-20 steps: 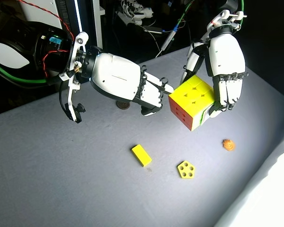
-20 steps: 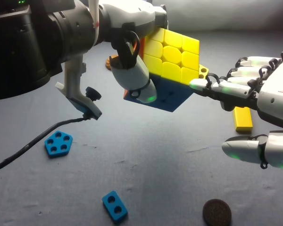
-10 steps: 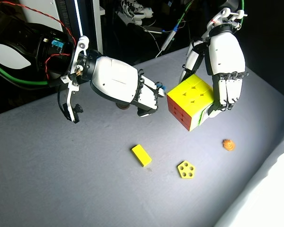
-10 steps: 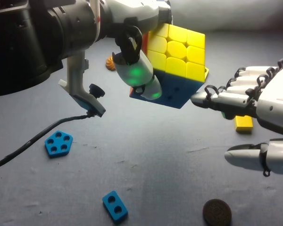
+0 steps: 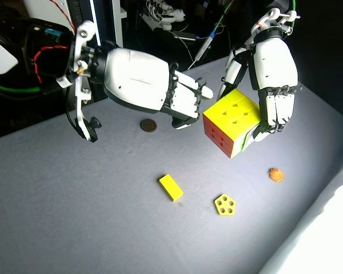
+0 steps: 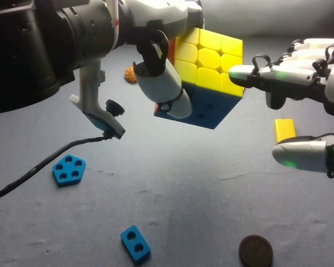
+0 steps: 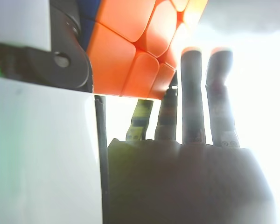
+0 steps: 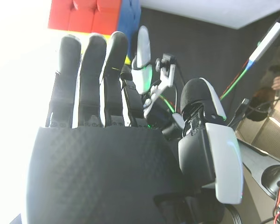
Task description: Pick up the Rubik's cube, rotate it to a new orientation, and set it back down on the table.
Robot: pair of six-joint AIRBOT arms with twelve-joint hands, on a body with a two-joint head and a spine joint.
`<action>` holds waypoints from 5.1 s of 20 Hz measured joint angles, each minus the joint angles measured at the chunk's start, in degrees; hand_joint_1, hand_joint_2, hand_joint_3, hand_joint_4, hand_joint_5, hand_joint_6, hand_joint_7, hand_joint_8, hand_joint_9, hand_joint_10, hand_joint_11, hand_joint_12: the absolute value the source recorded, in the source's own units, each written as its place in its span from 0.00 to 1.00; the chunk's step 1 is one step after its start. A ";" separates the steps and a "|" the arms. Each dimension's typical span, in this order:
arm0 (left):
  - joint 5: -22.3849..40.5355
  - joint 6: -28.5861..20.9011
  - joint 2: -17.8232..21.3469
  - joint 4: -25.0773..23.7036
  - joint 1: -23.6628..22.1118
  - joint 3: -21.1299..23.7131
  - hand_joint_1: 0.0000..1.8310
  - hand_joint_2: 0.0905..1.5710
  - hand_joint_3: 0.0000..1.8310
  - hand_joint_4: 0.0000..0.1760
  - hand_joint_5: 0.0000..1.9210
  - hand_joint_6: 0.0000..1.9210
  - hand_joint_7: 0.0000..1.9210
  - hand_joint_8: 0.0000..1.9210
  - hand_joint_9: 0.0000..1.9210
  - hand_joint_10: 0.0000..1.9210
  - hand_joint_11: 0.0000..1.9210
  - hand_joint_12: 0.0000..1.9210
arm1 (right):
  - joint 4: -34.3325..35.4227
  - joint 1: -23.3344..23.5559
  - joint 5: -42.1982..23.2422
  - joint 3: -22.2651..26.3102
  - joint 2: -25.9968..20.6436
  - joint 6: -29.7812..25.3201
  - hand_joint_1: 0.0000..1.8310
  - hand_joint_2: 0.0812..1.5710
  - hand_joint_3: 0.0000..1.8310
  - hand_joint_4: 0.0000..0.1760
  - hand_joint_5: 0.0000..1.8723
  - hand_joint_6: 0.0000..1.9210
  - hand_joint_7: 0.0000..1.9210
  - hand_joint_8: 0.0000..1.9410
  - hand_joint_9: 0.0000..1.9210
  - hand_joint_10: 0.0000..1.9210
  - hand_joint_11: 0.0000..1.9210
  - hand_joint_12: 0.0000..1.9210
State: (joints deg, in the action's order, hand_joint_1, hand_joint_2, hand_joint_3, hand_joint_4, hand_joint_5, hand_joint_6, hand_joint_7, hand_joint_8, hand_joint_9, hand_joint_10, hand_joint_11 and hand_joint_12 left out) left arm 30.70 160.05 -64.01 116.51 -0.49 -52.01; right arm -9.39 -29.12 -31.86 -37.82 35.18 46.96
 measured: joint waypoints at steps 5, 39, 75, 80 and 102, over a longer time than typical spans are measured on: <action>0.26 0.02 0.00 -0.07 -0.07 -0.13 0.54 0.91 0.00 0.02 0.25 0.90 0.22 1.00 0.16 1.00 0.19 1.00 | 6.01 -0.04 -0.04 -0.94 1.05 6.84 0.07 0.81 0.00 0.00 0.06 0.00 0.14 0.63 0.13 0.92 0.10 1.00; 1.46 0.70 0.00 -0.50 -0.24 -0.39 0.56 0.90 0.00 0.00 0.28 0.86 0.22 1.00 0.16 1.00 0.19 1.00 | 11.06 -3.32 4.39 -4.44 9.79 11.63 0.10 0.81 0.00 0.00 0.05 0.00 0.16 0.62 0.13 0.90 0.10 1.00; 1.73 0.39 0.02 -0.68 -0.83 -0.79 0.55 0.90 0.00 0.00 0.27 0.88 0.21 1.00 0.15 1.00 0.18 1.00 | 24.87 0.85 10.01 -10.78 19.56 19.23 0.11 0.81 0.00 0.00 0.03 0.00 0.16 0.62 0.12 0.90 0.06 1.00; 1.81 0.42 0.02 -0.76 -0.90 -0.79 0.54 0.91 0.00 0.00 0.26 0.89 0.21 1.00 0.15 1.00 0.18 1.00 | 25.44 0.85 9.38 -11.63 20.74 19.45 0.10 0.82 0.00 0.00 0.05 0.00 0.17 0.61 0.13 0.90 0.08 1.00; 0.98 -0.28 0.02 1.01 -1.29 -0.72 0.55 0.91 0.00 0.00 0.26 0.89 0.22 1.00 0.17 1.00 0.19 1.00 | 21.29 3.34 10.25 7.76 -0.70 15.85 0.11 0.81 0.00 0.00 0.05 0.00 0.16 0.62 0.14 0.90 0.10 1.00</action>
State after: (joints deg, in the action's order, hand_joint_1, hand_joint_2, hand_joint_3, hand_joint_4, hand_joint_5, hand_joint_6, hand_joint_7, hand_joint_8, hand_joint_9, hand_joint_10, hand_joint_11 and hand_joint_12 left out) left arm 31.68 159.76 -63.99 117.51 -1.78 -52.73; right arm 11.90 -25.78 -21.61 -30.06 34.48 62.81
